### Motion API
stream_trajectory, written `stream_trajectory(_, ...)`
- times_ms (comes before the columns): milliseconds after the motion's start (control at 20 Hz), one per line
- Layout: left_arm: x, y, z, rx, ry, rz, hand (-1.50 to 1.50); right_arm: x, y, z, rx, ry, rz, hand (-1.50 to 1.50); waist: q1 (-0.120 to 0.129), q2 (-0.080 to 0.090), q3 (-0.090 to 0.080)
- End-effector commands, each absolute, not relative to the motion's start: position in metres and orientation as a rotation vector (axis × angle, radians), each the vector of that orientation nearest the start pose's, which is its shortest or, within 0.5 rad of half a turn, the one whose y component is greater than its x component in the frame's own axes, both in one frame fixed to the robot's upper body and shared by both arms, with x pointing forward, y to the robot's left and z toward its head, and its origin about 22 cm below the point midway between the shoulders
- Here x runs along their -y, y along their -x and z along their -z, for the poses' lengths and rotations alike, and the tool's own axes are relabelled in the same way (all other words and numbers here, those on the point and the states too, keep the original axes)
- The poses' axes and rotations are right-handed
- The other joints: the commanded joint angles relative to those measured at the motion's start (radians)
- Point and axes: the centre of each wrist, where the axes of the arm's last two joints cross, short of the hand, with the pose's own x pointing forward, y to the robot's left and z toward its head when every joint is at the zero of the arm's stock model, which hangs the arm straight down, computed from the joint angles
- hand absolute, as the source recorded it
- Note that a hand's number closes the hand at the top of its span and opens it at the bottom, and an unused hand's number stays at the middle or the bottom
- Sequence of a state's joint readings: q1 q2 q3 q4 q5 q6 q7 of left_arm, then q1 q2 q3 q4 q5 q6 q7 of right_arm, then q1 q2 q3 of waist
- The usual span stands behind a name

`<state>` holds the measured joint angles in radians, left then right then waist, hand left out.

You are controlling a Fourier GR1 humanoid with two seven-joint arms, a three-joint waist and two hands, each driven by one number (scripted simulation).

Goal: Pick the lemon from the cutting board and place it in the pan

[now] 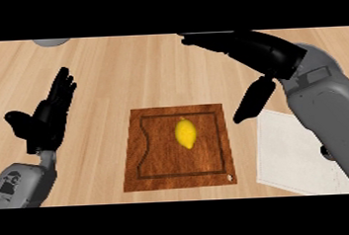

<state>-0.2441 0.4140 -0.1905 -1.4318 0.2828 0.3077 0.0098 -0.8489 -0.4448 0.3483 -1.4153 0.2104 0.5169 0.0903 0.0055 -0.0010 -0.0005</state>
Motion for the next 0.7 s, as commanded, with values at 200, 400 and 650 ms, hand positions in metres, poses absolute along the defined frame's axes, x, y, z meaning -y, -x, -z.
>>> stream_trajectory(200,-0.277,-0.298,-0.043,1.605,-0.187,0.044,0.0,0.112,-0.333,-0.2,1.627,-0.024,-1.547,-1.5,-0.008,-0.001,0.0)
stream_trajectory(400,-0.278,-0.294,-0.066,1.617,-0.197,0.049,0.0,0.106,-0.328,-0.183,1.596,0.053,-1.571,-1.5,-0.001,-0.001,0.001)
stream_trajectory(650,-0.271,-0.299,-0.051,1.614,-0.184,0.048,0.0,0.092,-0.304,-0.184,1.487,0.092,-1.582,-1.5,-0.011,-0.002,0.0)
